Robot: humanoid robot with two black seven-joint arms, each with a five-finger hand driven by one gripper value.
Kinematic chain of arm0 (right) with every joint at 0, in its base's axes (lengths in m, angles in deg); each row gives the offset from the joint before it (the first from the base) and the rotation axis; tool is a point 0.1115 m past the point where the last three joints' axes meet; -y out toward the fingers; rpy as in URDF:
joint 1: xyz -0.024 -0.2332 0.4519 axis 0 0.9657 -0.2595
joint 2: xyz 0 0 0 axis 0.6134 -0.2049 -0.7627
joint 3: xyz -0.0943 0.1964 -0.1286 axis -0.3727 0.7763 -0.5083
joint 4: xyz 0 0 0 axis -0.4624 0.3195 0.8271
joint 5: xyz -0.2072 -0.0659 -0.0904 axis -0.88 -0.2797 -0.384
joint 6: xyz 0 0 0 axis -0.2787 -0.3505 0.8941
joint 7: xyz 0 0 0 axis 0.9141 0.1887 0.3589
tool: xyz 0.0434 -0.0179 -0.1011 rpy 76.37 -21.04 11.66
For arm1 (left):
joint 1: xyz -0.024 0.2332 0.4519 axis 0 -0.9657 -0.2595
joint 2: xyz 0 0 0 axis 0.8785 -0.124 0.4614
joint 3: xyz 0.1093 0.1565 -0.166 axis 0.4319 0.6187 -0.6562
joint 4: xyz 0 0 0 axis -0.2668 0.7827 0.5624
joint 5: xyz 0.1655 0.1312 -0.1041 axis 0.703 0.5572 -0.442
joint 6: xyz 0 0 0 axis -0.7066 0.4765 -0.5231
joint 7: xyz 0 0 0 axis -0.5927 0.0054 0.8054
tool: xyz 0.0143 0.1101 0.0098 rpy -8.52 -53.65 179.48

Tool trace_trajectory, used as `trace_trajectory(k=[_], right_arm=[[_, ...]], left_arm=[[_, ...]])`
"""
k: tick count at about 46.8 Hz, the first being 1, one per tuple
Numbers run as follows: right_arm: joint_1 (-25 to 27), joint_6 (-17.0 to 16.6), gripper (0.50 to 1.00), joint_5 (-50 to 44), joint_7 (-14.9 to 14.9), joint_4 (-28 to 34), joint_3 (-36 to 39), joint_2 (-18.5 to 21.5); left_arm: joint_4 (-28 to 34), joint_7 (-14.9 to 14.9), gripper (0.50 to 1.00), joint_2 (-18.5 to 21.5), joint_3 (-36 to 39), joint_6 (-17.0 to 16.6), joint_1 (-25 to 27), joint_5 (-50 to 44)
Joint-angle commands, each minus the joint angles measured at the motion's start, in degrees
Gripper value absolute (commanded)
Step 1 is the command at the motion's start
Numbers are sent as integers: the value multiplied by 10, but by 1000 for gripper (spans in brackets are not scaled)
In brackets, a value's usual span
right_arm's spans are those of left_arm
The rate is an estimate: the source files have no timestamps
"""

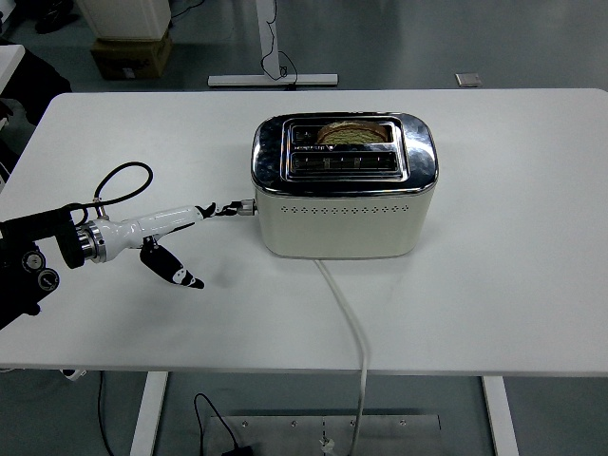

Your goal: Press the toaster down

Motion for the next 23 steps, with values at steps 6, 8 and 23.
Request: trace_trajectory(k=[6,8,23], right_arm=[[0,0,998,0,0,0,1,0],[0,0,998,0,0,1,0,0],[0,0,998,0,0,0,0,0]], left_arm=[[-12,0,1000,-4,1,0,-1,-1],[-14,0,1000,-3,0,0,-1,-4],[-25,-2,1000,0,0,-26,-11,-56]])
